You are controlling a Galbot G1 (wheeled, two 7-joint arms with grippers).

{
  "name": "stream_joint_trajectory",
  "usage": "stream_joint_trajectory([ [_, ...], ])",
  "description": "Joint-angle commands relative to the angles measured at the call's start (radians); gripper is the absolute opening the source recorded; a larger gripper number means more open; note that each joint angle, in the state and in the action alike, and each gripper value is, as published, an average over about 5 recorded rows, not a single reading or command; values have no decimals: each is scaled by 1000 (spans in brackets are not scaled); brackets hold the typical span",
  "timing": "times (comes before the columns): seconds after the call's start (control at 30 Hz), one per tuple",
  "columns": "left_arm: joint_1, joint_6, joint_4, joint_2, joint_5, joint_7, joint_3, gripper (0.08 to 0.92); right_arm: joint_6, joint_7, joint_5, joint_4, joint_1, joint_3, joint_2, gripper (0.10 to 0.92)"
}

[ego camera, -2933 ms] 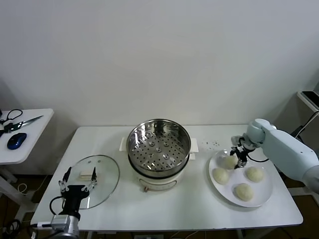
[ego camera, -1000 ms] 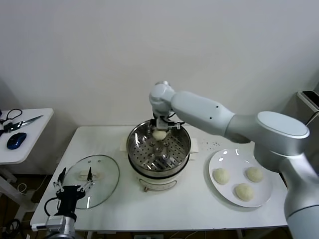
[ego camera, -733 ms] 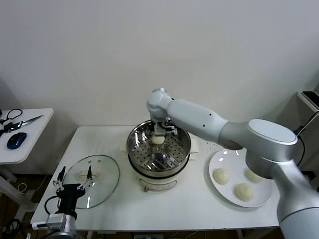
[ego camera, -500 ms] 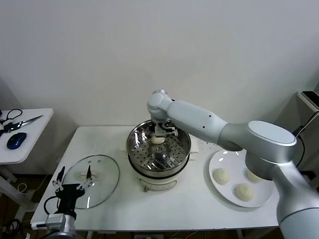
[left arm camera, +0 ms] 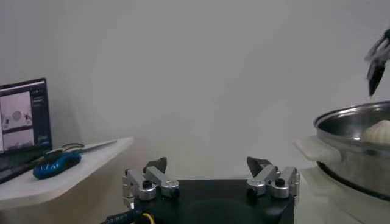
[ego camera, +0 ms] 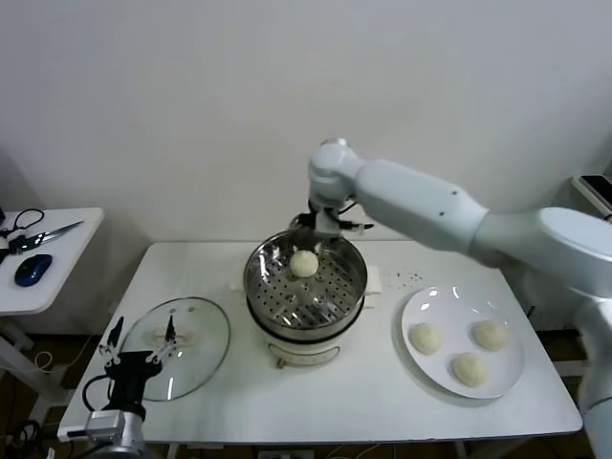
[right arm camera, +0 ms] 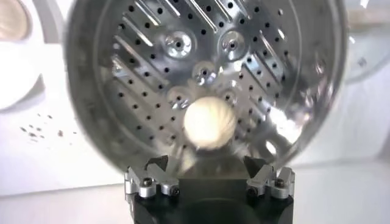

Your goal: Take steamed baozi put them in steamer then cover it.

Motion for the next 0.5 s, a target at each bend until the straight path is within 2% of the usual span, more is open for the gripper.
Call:
stream_joint_trajectory([
  [0.03,1,2,-14,5,0,0,5,823,-602,60,655,252,284,-325,-419,823],
  [0.13,-1,3,-14,5,1,0,11,823,-686,47,747,281,266,-345,-527,823],
  [0.23,-1,4,-14,3,7,0,17,823,-724,33,776,302,207,-342,-607,823],
  [0.37,5,1,-16,0,13,0,21,823,-731,23,701,296,26,-263,-675,823],
  [0.5,13,-1,-18,1,15,0,17,823,-729,12,567,246,-274,-39,-699,823],
])
